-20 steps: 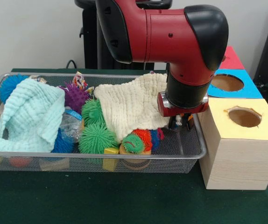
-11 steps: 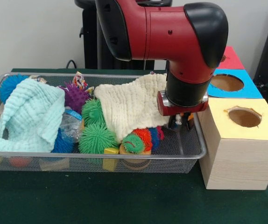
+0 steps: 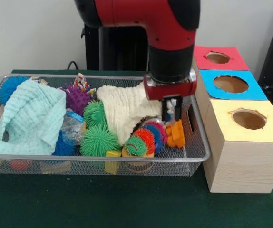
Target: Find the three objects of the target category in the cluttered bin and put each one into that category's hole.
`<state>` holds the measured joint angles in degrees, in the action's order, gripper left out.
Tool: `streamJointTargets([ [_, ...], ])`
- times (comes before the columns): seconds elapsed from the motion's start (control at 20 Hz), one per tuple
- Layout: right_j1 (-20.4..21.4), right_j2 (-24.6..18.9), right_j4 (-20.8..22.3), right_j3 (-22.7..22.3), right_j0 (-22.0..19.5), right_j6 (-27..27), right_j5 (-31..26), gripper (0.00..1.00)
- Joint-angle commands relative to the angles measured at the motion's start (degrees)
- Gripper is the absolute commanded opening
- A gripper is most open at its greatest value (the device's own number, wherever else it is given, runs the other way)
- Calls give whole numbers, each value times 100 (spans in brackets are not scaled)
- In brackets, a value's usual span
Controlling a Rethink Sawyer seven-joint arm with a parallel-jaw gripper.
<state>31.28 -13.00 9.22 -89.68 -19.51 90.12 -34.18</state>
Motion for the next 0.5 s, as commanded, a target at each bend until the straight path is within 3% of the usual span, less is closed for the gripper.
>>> streamJointTargets([
  [0.05,1107,-1375,379,-1722,-988,-761,1058,0],
  [0.5,1009,-2728,606,-2324,-1909,-125,2085,0],
])
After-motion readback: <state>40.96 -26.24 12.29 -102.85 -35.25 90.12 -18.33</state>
